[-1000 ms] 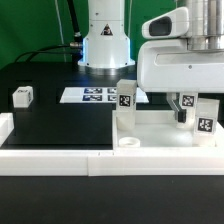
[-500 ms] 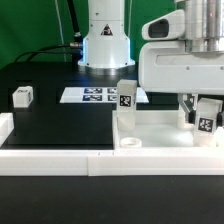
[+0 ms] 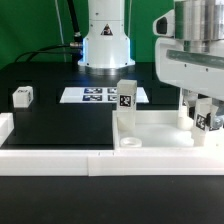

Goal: Assemble square table

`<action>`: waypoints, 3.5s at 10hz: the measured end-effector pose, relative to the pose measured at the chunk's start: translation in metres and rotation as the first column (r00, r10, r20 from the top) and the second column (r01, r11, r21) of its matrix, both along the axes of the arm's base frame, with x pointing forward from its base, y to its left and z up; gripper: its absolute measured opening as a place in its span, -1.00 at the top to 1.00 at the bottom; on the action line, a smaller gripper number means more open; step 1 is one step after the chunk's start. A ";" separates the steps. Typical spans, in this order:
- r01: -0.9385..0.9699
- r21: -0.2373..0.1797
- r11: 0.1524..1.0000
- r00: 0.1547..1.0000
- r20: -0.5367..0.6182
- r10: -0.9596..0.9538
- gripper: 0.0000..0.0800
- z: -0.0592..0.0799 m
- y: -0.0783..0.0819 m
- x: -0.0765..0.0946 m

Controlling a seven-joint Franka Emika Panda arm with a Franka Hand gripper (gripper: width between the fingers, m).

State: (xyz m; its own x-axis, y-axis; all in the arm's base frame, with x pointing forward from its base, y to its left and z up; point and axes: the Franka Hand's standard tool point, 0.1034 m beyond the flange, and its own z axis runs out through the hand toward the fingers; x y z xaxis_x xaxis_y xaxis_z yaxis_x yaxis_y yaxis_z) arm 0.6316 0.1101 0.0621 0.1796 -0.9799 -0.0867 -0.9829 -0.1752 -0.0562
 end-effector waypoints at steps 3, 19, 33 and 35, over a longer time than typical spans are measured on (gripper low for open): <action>0.194 0.023 0.981 0.981 -0.007 -0.194 0.26 -0.001 -0.001 -0.002; 0.566 0.088 0.820 0.824 -0.022 -0.567 -0.62 0.039 -0.001 -0.009; 0.316 0.092 0.944 0.943 0.082 -0.323 -0.62 0.070 -0.045 -0.042; 0.098 0.065 0.993 0.987 0.122 -0.106 -0.62 0.081 -0.073 -0.073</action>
Offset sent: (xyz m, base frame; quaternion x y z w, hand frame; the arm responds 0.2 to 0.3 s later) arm 0.0000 0.0000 0.0000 0.0000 0.0000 0.1938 0.9810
